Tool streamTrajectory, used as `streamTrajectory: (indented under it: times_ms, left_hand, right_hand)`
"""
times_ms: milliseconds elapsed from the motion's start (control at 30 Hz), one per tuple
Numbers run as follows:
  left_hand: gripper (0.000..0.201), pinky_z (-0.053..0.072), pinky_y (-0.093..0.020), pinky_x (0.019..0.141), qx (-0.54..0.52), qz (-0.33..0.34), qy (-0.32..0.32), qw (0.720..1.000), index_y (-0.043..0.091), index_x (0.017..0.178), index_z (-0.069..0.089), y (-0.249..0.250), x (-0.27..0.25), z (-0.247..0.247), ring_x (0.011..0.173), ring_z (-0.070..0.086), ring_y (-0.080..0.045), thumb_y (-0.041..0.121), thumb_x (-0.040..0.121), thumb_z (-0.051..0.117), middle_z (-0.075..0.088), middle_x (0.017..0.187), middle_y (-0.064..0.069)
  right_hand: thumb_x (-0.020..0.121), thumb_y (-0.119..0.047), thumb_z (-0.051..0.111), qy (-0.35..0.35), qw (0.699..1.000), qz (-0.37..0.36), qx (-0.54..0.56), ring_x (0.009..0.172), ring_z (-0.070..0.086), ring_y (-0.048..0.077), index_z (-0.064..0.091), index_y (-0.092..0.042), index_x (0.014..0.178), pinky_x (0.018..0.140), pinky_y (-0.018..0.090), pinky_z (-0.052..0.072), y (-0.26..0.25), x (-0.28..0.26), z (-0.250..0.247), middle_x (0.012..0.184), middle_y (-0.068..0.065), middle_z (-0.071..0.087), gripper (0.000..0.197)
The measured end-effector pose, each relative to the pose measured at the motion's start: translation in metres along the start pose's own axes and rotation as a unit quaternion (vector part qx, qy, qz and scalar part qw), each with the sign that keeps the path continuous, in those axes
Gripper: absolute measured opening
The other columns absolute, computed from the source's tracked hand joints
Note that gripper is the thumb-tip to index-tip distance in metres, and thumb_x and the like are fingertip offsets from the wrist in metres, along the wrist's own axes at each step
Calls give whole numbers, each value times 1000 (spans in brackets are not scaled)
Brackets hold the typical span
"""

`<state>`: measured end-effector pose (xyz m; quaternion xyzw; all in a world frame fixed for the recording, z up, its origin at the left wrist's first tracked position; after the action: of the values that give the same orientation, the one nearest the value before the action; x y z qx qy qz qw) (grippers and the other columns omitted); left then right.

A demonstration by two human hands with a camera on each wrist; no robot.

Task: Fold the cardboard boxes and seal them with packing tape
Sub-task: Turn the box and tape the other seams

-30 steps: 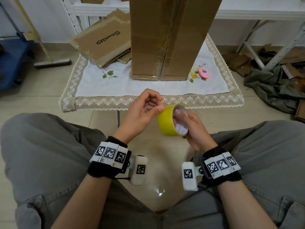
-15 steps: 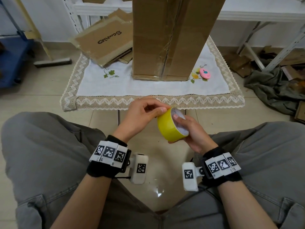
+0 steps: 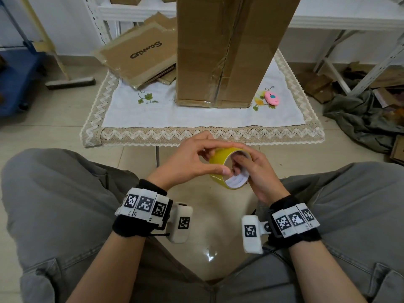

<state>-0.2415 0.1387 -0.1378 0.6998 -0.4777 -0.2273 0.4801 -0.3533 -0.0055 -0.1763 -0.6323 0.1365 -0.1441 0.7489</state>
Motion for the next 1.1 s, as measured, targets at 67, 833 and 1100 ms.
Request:
streamTrajectory:
  times_ms: [67,833,1100]
  left_hand:
    - [58,51,-36,77,-1,14,14,1000,26,122,72,1,1,0,83,52,-19,37,67,88,46,89,4]
    - [49,44,-31,72,55,73,27,995,24,122,70,6,0,2,80,52,-16,19,76,85,54,88,2]
    - [47,45,-32,72,34,63,11,997,27,123,70,6,-2,2,75,50,-16,28,78,81,51,84,2]
  right_hand:
    - [99,12,40,1,1000,-7,-3,60,43,16,67,-9,118,59,21,49,-2,0,1,67,-1,52,39]
    - [96,3,56,2,1000,-17,-1,65,48,7,67,-10,123,61,31,40,-2,1,-3,83,-14,66,33]
    - [90,-11,67,-18,1000,-10,-2,66,47,11,68,-9,122,59,27,40,3,3,-2,79,-7,65,33]
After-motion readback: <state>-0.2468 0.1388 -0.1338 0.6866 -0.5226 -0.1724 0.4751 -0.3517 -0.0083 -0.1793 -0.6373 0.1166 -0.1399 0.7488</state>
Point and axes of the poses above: each hand's wrist, its own x-axis towards the middle knuckle, its own z-axis out of the palm, y = z × x, the point moved 3 cm from there along x, towards the middle knuckle
